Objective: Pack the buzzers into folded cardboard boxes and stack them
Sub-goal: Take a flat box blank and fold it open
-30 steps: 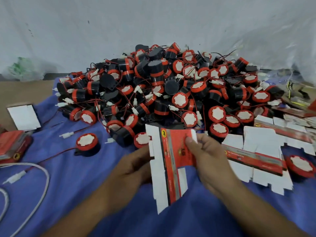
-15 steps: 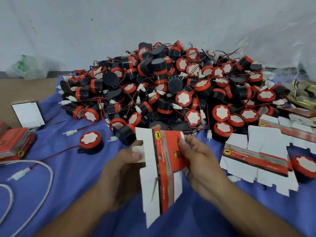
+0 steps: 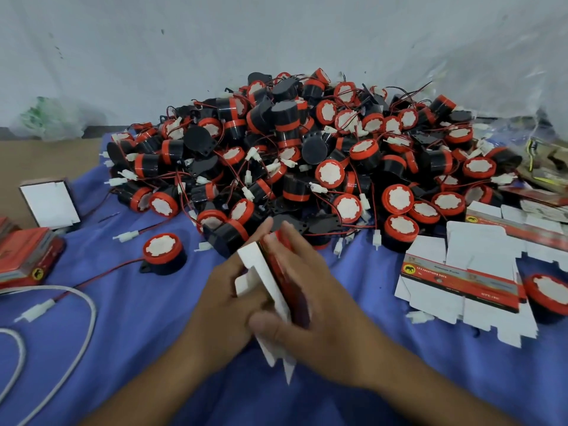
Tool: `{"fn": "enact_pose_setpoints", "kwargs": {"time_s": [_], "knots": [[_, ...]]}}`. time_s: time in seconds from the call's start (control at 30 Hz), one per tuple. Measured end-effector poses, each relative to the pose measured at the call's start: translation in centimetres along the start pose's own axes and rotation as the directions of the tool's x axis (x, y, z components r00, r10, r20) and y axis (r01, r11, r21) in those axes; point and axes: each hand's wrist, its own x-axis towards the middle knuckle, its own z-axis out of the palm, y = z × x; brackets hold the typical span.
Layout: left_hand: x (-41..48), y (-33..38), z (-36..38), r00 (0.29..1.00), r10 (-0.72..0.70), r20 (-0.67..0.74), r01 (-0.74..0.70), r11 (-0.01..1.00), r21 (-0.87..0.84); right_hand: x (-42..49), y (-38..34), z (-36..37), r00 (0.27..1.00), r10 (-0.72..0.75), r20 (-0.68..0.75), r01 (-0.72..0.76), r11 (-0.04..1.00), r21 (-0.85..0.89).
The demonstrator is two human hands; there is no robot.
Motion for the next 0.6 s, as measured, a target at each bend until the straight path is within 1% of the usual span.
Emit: {"fn": "enact_pose_setpoints", "kwargs": {"time_s": [0.03,0.07,0.1,0.17,0.27,0.3,0.37,0.4,0.43,0.47,0.5,0.53,0.57,0.6], "knots": [[0.1,0.0,-0.2,0.999,-0.035,-0.009,0.035,0.999,-0.016,0.2,0.2,-0.6,0.997,-0.032,-0.073,0.032,0.999,0.005],[0.1,0.0,-0.5,0.998,-0.057,-0.026,0.058,0.998,0.002,0.4,0.5,-1.2,0.988,-0.048,-0.144,0.049,0.999,0.003],[0.1,0.0,-0.6,0.999,-0.038,-0.004,0.038,0.996,0.077,0.5,0.8,-1.8,0.977,-0.047,-0.206,0.05,0.999,0.008],[0.0,0.6,-0.7,0.996,-0.014,0.089,-0.003,0.982,0.189,0.5,1.2,-2.6,0.955,-0.017,-0.297,0.034,0.998,0.052],[0.8,1.5,-0.4,0.981,-0.009,0.193,-0.029,0.981,0.192,0.5,1.3,-3.0,0.911,0.017,-0.412,0.052,0.986,0.157],[1.2,1.7,0.1,0.979,-0.037,0.201,-0.007,0.976,0.217,0.6,1.3,-3.1,0.9,0.037,-0.433,0.06,0.976,0.208],[1.9,1.9,1.3,0.978,-0.096,0.185,0.055,0.975,0.215,0.7,1.0,-3.1,0.893,0.13,-0.431,0.054,0.92,0.388],[2.2,1.8,1.8,0.98,-0.12,0.161,0.088,0.978,0.189,0.8,0.8,-3.1,0.892,0.196,-0.408,0.037,0.867,0.497],[2.2,1.8,1.9,0.974,-0.149,0.173,0.124,0.981,0.146,0.8,0.6,-3.2,0.89,0.263,-0.371,0.013,0.8,0.599],[2.0,1.9,1.8,0.968,-0.138,0.212,0.125,0.99,0.072,0.8,0.2,-3.1,0.893,0.322,-0.314,-0.01,0.712,0.702],[2.1,2.3,2.0,0.962,-0.184,0.202,0.175,0.983,0.061,0.8,0.0,-3.0,0.9,0.357,-0.25,-0.025,0.614,0.789],[2.1,1.9,1.8,0.95,-0.221,0.219,0.226,0.974,0.002,0.8,-0.3,-2.9,0.906,0.375,-0.196,-0.037,0.531,0.847],[2.0,1.9,1.7,0.953,-0.22,0.21,0.237,0.97,-0.06,0.7,-0.4,-2.8,0.91,0.382,-0.16,-0.051,0.487,0.872],[2.2,1.3,1.7,0.965,-0.213,0.15,0.23,0.967,-0.108,0.7,-0.4,-2.7,0.909,0.393,-0.136,-0.074,0.474,0.877]]}}
